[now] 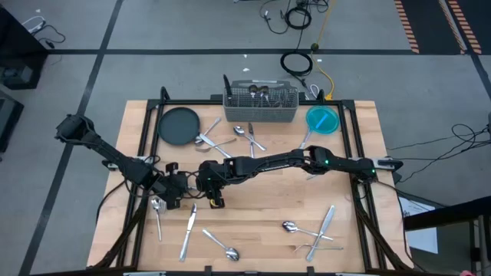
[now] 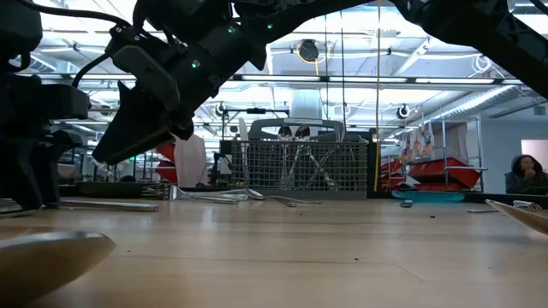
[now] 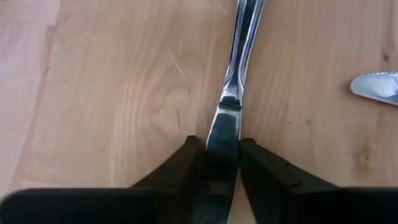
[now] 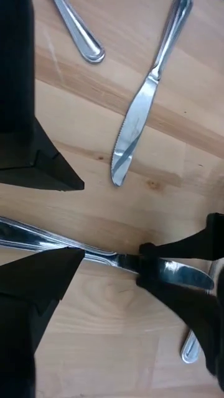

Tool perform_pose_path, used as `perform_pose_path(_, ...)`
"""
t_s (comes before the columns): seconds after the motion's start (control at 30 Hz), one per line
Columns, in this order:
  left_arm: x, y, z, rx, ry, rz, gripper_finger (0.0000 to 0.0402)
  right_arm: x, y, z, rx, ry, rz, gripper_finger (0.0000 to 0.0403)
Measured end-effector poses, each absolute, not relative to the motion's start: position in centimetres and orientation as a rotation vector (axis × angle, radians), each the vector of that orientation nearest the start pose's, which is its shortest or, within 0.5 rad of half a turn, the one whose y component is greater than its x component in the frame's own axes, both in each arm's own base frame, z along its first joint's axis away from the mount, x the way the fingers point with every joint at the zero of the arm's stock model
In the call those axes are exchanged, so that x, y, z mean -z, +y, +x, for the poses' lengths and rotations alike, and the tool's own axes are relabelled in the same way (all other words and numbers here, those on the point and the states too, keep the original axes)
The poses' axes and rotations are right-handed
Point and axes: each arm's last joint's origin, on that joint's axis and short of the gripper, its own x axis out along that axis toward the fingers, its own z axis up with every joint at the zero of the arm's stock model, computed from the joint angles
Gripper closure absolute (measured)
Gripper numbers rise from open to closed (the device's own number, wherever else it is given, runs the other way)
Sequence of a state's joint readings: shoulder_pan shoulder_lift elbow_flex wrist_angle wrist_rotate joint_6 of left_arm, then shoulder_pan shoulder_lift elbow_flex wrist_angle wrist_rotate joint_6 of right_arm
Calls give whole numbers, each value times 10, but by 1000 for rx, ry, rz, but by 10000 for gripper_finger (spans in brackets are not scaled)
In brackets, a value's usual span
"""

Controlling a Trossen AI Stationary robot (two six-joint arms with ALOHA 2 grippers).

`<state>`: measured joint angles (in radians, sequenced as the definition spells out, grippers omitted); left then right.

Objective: Sort silverware
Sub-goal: Put the knife into the silverware basket

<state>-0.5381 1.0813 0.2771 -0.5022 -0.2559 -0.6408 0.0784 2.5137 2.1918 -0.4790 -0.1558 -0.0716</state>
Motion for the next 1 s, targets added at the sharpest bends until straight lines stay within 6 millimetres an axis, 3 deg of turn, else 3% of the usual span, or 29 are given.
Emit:
perform_pose_path(0.1,-109,-63,119,-146,1206,-58,347,-169,48,550,-248,794,-28,255)
perform_pose_path(0.43,-116,-65,125,-181,1185,-75,349,-172,42,554,-240,748,-34,255)
perform_pose_path(0.53,-119,-66,128,-200,1153,-75,397,-173,39,555,-220,732,-89,255)
perform_pose_path(0.67,-120,-65,128,-208,1147,-65,401,-167,34,558,-194,722,-153,254)
perform_pose_path(1.0,-120,-65,128,-211,1141,-63,401,-143,26,562,-150,756,-129,253)
